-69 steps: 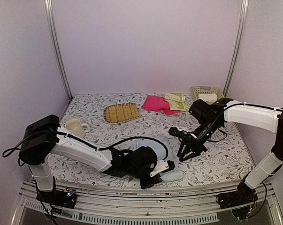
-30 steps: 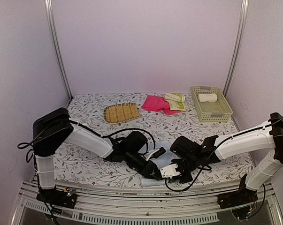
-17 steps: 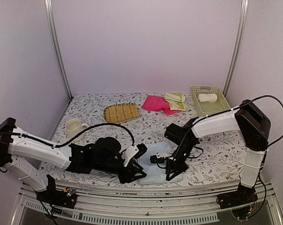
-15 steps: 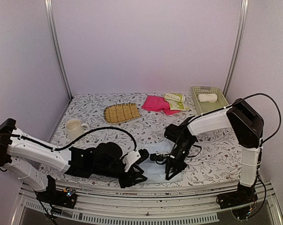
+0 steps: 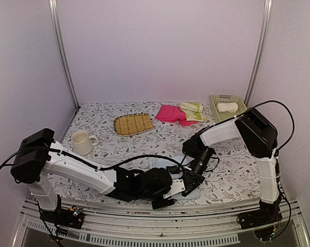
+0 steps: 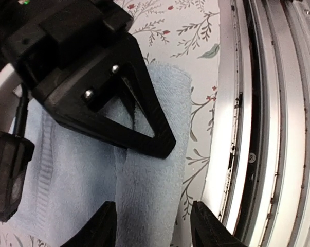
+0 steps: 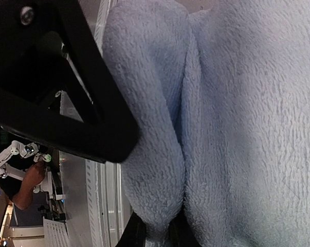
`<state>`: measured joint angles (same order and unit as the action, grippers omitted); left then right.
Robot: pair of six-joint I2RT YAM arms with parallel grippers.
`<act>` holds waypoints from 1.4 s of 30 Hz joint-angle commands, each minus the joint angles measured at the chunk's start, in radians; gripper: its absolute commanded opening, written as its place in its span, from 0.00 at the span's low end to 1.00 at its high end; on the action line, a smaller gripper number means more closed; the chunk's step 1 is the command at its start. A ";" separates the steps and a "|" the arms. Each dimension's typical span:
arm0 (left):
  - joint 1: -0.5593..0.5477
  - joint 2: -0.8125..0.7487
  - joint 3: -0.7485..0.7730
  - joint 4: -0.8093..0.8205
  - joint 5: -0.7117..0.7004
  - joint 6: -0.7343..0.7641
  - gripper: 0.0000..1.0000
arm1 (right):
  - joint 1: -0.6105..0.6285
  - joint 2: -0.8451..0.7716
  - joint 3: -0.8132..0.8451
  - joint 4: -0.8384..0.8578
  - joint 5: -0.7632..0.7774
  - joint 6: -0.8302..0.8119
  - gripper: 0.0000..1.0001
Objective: Roll the towels
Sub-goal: Roll the towel at the center of the board.
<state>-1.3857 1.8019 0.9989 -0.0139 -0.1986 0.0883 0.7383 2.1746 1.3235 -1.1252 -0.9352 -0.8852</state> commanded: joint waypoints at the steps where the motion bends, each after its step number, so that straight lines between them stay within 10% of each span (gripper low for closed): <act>1: -0.013 0.089 0.074 -0.076 -0.024 0.113 0.48 | 0.002 0.042 -0.007 -0.007 0.070 -0.018 0.08; 16: -0.014 0.138 0.135 -0.162 -0.008 0.085 0.05 | -0.024 -0.177 -0.030 -0.038 0.079 -0.014 0.27; 30: 0.185 0.198 0.169 -0.207 0.546 -0.241 0.04 | -0.137 -0.905 -0.302 0.295 0.311 0.178 0.36; 42: 0.318 0.330 0.200 -0.103 0.892 -0.424 0.04 | 0.129 -0.950 -0.532 0.490 0.622 0.130 0.40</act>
<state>-1.0828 2.0613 1.2011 -0.0917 0.6212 -0.2638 0.7696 1.2003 0.8238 -0.7685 -0.4778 -0.7597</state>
